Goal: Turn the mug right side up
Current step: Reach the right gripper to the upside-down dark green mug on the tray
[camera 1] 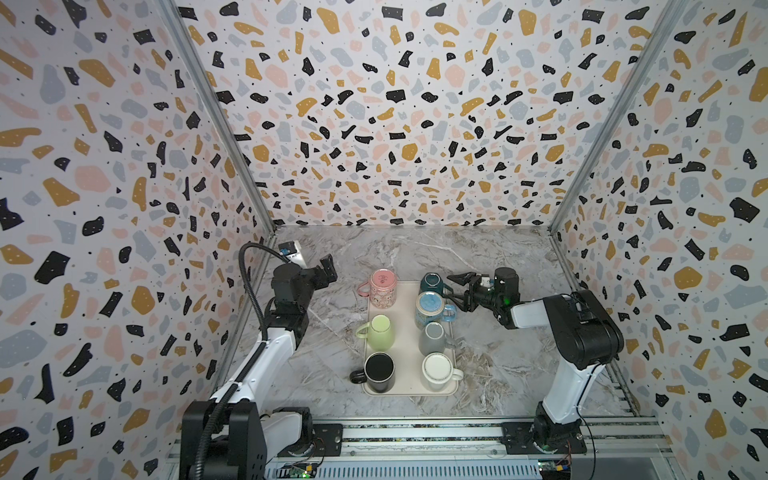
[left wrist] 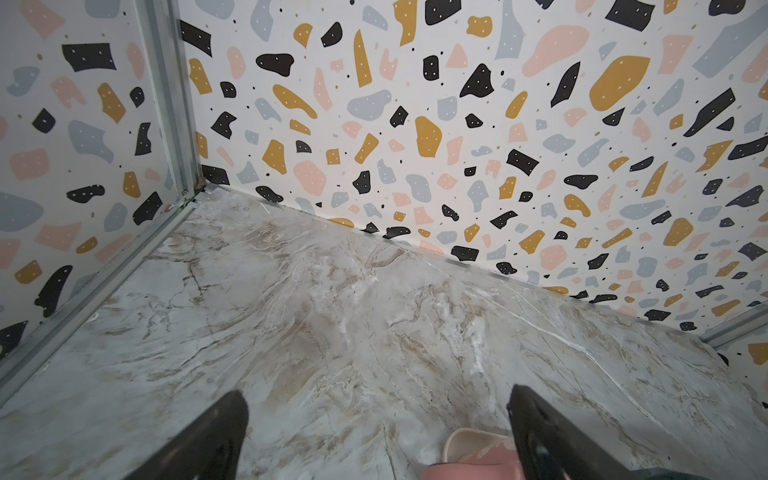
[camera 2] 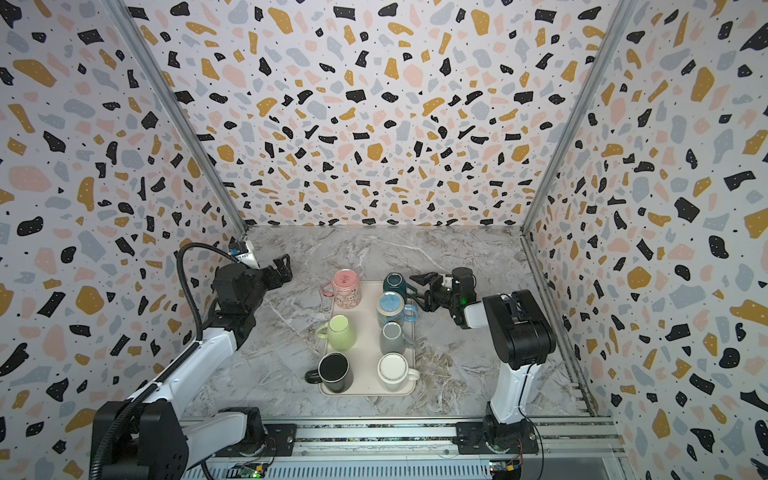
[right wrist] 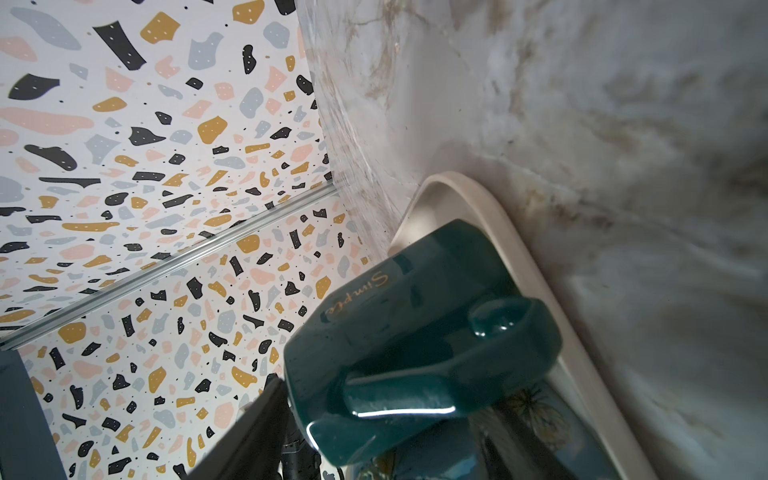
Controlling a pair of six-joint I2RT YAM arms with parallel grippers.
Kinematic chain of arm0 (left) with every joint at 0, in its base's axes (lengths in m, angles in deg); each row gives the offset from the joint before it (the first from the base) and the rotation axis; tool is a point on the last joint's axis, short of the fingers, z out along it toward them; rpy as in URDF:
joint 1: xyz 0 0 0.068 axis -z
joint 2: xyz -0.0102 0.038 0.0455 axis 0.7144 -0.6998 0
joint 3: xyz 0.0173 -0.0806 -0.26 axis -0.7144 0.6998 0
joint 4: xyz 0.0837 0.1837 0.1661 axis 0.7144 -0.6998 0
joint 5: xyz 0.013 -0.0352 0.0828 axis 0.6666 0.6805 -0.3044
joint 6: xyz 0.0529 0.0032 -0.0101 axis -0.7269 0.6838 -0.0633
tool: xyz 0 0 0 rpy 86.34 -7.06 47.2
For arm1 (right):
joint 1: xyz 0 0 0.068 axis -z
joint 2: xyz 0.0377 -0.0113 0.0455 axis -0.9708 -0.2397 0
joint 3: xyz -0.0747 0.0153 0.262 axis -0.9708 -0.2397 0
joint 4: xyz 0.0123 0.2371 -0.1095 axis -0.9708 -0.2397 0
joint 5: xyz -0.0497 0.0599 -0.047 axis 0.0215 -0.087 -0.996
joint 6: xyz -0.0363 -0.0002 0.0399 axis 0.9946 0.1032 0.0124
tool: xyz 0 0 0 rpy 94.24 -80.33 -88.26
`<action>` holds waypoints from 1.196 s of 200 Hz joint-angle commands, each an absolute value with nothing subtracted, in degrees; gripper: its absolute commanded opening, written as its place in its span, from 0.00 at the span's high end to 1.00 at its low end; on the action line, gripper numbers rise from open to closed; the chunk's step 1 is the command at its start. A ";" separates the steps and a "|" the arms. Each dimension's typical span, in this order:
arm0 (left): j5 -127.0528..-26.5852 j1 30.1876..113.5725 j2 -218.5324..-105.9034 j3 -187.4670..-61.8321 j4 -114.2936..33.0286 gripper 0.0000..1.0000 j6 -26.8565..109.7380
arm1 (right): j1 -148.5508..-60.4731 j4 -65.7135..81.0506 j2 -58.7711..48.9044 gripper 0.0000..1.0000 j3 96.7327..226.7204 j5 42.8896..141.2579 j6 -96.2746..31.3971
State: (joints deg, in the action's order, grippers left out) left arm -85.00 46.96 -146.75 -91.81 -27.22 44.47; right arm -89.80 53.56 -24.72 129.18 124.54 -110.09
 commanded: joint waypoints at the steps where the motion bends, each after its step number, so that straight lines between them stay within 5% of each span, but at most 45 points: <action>1: -85.04 47.24 -146.70 -93.88 -26.45 0.01 43.31 | -89.93 55.61 -25.54 0.30 131.04 123.69 -110.95; 239: -84.78 47.26 -147.36 -94.40 -27.19 0.02 43.01 | -89.93 65.41 -35.40 0.57 136.97 119.32 -116.19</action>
